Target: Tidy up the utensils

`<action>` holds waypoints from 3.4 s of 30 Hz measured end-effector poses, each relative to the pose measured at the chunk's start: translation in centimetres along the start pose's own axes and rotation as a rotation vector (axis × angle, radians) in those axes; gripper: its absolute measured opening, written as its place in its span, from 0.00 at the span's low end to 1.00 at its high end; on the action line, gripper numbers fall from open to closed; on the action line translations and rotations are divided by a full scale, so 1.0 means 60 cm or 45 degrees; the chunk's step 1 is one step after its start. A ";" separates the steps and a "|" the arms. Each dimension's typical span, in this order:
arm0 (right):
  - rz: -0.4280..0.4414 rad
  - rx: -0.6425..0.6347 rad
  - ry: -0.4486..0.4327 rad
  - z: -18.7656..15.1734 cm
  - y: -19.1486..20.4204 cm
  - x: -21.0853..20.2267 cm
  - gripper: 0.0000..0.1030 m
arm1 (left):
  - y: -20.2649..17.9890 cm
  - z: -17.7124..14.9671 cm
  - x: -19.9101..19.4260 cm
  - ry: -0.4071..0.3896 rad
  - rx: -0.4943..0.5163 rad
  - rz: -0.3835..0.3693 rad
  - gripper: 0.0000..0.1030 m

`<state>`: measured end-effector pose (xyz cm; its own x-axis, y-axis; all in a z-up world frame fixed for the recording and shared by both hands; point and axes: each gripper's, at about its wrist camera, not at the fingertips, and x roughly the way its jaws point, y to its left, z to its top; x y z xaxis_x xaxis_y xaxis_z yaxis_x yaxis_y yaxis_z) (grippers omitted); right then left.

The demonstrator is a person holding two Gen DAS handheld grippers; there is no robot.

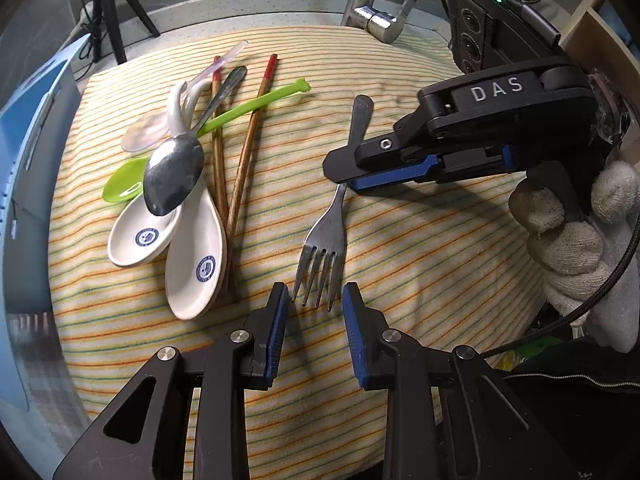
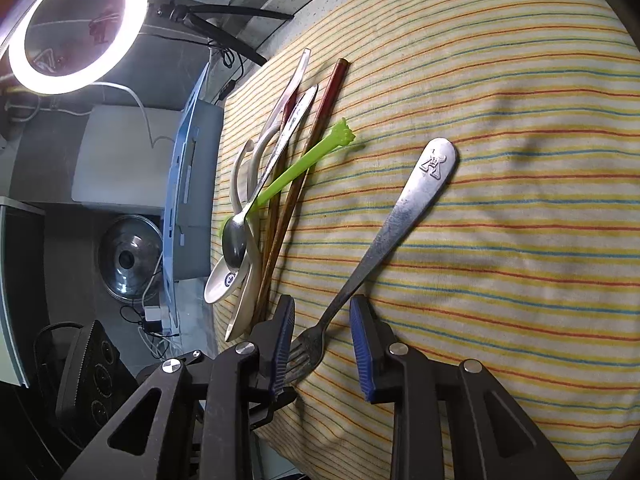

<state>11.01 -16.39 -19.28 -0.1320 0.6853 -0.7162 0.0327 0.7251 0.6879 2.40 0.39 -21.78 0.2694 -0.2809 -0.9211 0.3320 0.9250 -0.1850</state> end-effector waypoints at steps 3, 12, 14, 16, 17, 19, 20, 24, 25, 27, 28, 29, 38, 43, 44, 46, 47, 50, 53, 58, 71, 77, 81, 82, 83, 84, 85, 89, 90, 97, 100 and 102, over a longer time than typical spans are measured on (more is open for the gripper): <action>0.000 0.008 -0.003 0.002 0.000 0.005 0.22 | -0.010 0.006 0.005 -0.003 0.028 0.008 0.26; -0.015 0.063 -0.029 0.002 -0.007 0.008 0.15 | -0.023 0.011 0.010 -0.039 0.067 -0.002 0.20; -0.019 0.068 -0.036 0.001 -0.006 0.009 0.15 | -0.023 0.012 0.009 -0.047 0.062 -0.028 0.20; -0.029 0.070 -0.045 0.000 -0.006 0.009 0.11 | -0.024 0.012 0.009 -0.051 0.055 -0.047 0.20; -0.039 0.072 -0.048 0.000 -0.007 0.010 0.09 | -0.024 0.012 0.009 -0.051 0.055 -0.049 0.20; -0.024 0.091 -0.052 -0.001 -0.009 0.010 0.08 | -0.026 0.012 0.008 -0.054 0.054 -0.055 0.20; -0.017 0.104 -0.055 -0.002 -0.011 0.009 0.08 | -0.026 0.012 0.007 -0.056 0.053 -0.061 0.20; -0.019 0.123 -0.073 -0.005 -0.010 0.002 0.08 | -0.020 0.011 0.000 -0.070 0.038 -0.094 0.20; -0.019 0.130 -0.079 -0.007 -0.010 -0.002 0.08 | -0.019 0.011 -0.003 -0.076 0.036 -0.104 0.20; -0.013 0.139 -0.091 -0.010 -0.008 -0.011 0.08 | -0.016 0.013 -0.010 -0.089 0.036 -0.122 0.20; -0.011 0.139 -0.100 -0.011 -0.006 -0.016 0.08 | -0.015 0.014 -0.013 -0.096 0.038 -0.127 0.20; -0.010 0.137 -0.107 -0.011 -0.002 -0.019 0.07 | -0.014 0.015 -0.017 -0.106 0.039 -0.133 0.20; 0.033 0.083 -0.171 0.001 0.060 -0.044 0.05 | 0.038 0.024 -0.073 -0.216 -0.008 -0.179 0.20; 0.064 0.019 -0.180 0.014 0.123 -0.027 0.04 | 0.081 0.020 -0.105 -0.267 -0.039 -0.160 0.20; 0.066 0.000 -0.180 0.018 0.139 -0.021 0.04 | 0.096 0.018 -0.114 -0.281 -0.050 -0.157 0.20; 0.073 -0.025 -0.178 0.027 0.164 -0.010 0.04 | 0.119 0.015 -0.129 -0.306 -0.069 -0.150 0.20; 0.079 -0.041 -0.175 0.034 0.180 -0.002 0.04 | 0.135 0.012 -0.139 -0.320 -0.084 -0.148 0.20; 0.094 -0.074 -0.163 0.049 0.216 0.022 0.04 | 0.171 0.004 -0.158 -0.352 -0.112 -0.128 0.20; 0.099 -0.115 -0.151 0.064 0.256 0.050 0.04 | 0.207 -0.005 -0.174 -0.378 -0.141 -0.101 0.20; 0.096 -0.172 -0.121 0.085 0.319 0.101 0.04 | 0.263 -0.019 -0.194 -0.405 -0.198 -0.076 0.20; 0.016 -0.234 -0.016 0.134 0.391 0.238 0.04 | 0.380 -0.027 -0.173 -0.367 -0.320 -0.037 0.20; -0.030 -0.266 0.000 0.137 0.399 0.265 0.06 | 0.387 -0.030 -0.172 -0.356 -0.340 -0.028 0.20; -0.067 -0.271 0.009 0.143 0.395 0.270 0.08 | 0.387 -0.026 -0.171 -0.342 -0.343 -0.020 0.20; -0.077 -0.274 0.010 0.143 0.394 0.271 0.08 | 0.388 -0.025 -0.169 -0.333 -0.348 -0.017 0.20; -0.092 -0.284 0.011 0.143 0.395 0.272 0.12 | 0.389 -0.023 -0.168 -0.328 -0.352 -0.006 0.20; -0.102 -0.295 0.010 0.143 0.397 0.272 0.14 | 0.390 -0.023 -0.167 -0.325 -0.353 -0.002 0.21; -0.100 -0.309 0.007 0.141 0.398 0.271 0.18 | 0.390 -0.022 -0.166 -0.322 -0.350 -0.003 0.21; -0.117 -0.358 -0.042 0.135 0.408 0.257 0.29 | 0.387 -0.022 -0.168 -0.319 -0.341 0.006 0.25; -0.117 -0.364 -0.047 0.135 0.409 0.252 0.29 | 0.386 -0.023 -0.171 -0.324 -0.338 0.009 0.25; -0.111 -0.410 -0.092 0.125 0.414 0.210 0.30 | 0.376 -0.028 -0.189 -0.352 -0.326 0.029 0.25; -0.123 -0.437 -0.121 0.117 0.410 0.186 0.31 | 0.368 -0.030 -0.196 -0.366 -0.318 0.046 0.25; -0.134 -0.443 -0.146 0.110 0.403 0.168 0.32 | 0.359 -0.030 -0.201 -0.378 -0.307 0.054 0.25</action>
<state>17.03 8.48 -10.62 -0.0044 0.6254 -0.7803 -0.3164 0.7393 0.5944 4.64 24.16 -15.25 0.5401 -0.2703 -0.7970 0.1023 0.9611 -0.2566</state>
